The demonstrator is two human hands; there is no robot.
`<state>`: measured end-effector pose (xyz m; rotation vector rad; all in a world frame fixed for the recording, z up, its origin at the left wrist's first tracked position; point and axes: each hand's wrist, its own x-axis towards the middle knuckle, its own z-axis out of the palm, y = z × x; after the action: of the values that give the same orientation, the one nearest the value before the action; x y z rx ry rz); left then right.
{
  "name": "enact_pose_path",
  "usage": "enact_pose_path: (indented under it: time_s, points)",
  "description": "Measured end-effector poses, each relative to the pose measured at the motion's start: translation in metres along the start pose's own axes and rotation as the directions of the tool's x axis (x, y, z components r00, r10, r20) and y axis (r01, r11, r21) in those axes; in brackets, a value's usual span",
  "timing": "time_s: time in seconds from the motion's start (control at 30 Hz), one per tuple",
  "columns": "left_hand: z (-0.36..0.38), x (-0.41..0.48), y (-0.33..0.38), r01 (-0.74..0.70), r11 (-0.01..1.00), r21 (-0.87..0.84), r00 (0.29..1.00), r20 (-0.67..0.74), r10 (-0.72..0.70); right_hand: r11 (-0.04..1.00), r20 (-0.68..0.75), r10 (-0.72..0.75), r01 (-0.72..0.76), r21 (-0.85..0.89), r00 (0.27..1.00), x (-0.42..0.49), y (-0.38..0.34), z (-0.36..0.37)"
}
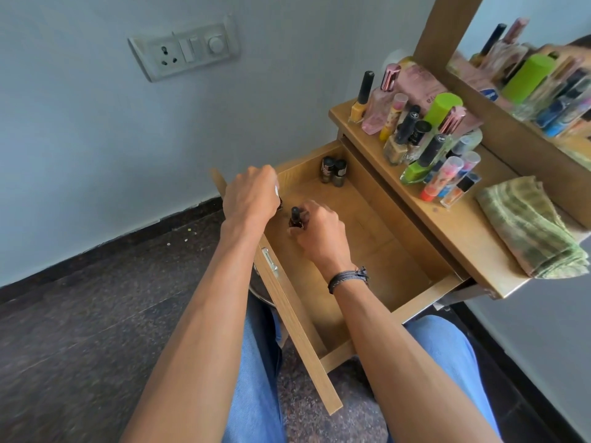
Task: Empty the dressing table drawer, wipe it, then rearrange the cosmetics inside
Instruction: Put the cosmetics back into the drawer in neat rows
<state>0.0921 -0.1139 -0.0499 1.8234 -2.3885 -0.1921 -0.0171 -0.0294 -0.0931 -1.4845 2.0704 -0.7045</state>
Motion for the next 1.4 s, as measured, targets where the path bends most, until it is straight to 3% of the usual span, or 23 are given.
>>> enact_pose_path:
  time_s: [0.43, 0.6, 0.8, 1.07, 1.4]
  points:
    - [0.000, -0.002, 0.000, 0.002, 0.998, -0.060, 1.000, -0.029, -0.004, 0.993, -0.080, 0.028, -0.018, 0.116, 0.996, 0.001, -0.003, 0.004]
    - [-0.001, 0.001, -0.004, 0.029, 0.984, -0.174, 1.000, -0.007, -0.031, 0.998, -0.092, 0.060, -0.057, 0.037, 0.994, 0.003, 0.004, 0.007]
    - [-0.001, 0.002, -0.012, 0.021, 0.958, -0.285, 0.999, -0.039, -0.034, 1.000, -0.056, 0.018, -0.018, 0.003, 0.998, 0.008, 0.005, 0.009]
    - [-0.003, -0.003, -0.009, 0.006, 0.961, -0.277, 0.994, -0.101, -0.035, 0.981, 0.039, -0.151, 0.154, -0.118, 0.988, 0.011, 0.009, 0.017]
    - [-0.009, -0.007, -0.006, 0.016, 0.944, -0.329, 0.989, -0.134, -0.063, 0.972, 0.051, -0.182, 0.187, -0.140, 0.982, 0.012, 0.009, 0.019]
